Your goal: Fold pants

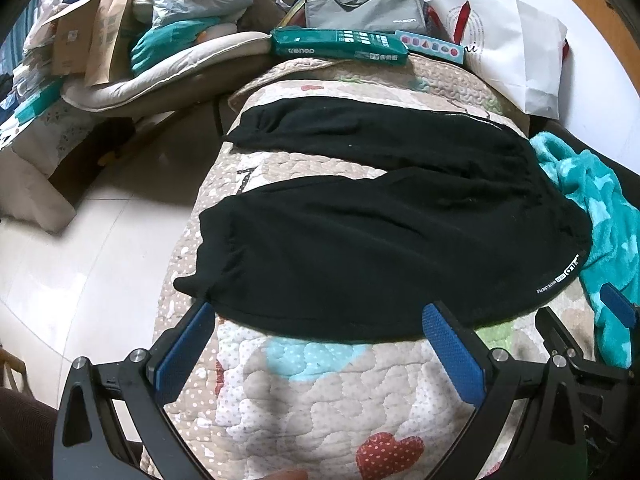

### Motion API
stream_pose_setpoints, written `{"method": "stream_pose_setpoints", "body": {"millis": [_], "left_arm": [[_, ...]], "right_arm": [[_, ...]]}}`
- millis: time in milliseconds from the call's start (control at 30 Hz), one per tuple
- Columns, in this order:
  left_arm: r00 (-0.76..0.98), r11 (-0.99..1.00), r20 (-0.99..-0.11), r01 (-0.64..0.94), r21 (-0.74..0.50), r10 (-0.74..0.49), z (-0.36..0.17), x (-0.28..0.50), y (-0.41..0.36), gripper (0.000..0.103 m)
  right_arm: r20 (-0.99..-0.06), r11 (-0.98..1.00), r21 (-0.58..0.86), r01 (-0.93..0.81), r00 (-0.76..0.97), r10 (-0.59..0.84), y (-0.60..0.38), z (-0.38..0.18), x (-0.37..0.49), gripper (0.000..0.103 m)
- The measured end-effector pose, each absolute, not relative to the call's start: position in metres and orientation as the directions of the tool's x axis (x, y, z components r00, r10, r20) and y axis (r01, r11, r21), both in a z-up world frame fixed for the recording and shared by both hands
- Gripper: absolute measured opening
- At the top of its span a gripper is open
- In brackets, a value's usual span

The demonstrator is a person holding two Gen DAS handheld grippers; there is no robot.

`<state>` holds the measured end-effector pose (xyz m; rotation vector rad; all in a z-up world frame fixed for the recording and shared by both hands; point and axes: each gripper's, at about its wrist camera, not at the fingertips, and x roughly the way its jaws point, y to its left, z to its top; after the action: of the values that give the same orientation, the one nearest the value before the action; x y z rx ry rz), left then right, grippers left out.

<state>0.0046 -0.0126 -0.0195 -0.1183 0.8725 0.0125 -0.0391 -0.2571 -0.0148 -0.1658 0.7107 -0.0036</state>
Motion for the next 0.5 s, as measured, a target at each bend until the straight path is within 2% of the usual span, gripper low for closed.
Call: {"method": "stream_pose_setpoints", "body": {"millis": [500], "left_arm": [[0.625,0.992,-0.779,-0.066,-0.111,-0.046,-0.0227,0.0070,-0.0099,0.103]], "right_arm": [[-0.659,0.987,-0.153,-0.052,0.750,-0.063,-0.2581,-0.0175,-0.0371,0.103]]}}
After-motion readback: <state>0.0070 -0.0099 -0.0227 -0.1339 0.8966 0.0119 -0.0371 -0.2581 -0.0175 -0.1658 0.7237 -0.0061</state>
